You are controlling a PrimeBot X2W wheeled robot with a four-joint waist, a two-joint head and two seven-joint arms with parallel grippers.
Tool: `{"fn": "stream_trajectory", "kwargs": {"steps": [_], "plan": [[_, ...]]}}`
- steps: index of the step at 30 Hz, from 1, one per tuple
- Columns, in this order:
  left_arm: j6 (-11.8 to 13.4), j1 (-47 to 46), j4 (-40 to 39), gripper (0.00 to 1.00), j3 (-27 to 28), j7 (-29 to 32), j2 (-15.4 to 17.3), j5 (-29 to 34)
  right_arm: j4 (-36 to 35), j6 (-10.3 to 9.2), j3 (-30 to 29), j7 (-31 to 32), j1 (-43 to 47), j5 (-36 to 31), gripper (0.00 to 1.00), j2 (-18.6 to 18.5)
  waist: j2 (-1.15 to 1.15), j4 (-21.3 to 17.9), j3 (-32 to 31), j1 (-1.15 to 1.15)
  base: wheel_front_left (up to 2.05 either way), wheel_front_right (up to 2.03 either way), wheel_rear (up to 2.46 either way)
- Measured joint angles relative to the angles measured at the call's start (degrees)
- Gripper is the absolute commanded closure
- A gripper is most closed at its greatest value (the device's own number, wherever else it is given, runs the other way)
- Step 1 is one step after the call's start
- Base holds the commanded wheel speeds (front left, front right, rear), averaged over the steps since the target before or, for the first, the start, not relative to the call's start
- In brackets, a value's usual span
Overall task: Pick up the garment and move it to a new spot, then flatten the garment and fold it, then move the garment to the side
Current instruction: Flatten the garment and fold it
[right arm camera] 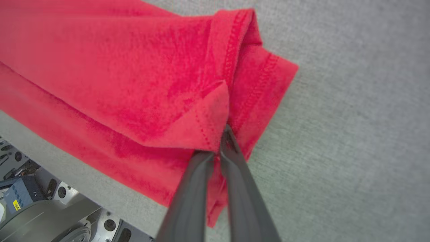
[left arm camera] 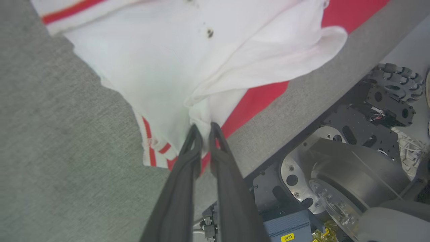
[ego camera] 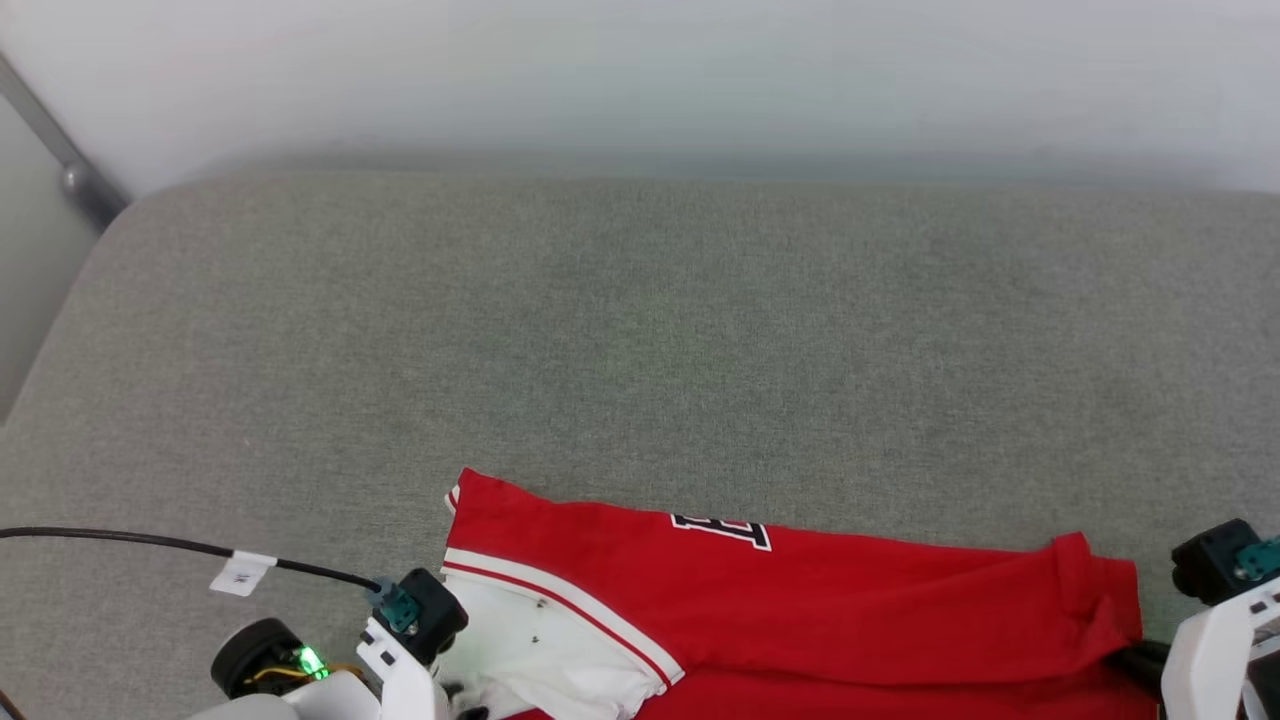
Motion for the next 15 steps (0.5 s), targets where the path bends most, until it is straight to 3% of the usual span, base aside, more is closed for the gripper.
{"fn": "stream_trajectory", "kwargs": {"steps": [6,10,15], "plan": [[3.87,0.43,-4.71,0.0,3.12,-7.95,2.36,2.91,-4.83,0.0,-6.42,-6.17,3.75,-0.88,0.0,-1.86,0.0,0.35,-3.11,0.0,0.0,0.0,0.0],[10.37,1.62,-6.98,0.0,6.72,-16.84,3.52,6.5,-9.11,0.0,-13.91,-8.58,7.95,-1.57,0.0,-2.05,0.0,0.73,-4.59,0.0,0.0,0.0,0.0],[19.35,3.92,-6.55,0.0,11.16,-29.86,1.76,10.56,-10.47,-0.01,-24.97,-9.64,12.3,-3.3,0.0,0.8,0.0,0.91,-4.19,0.0,0.0,0.0,0.0]]}}
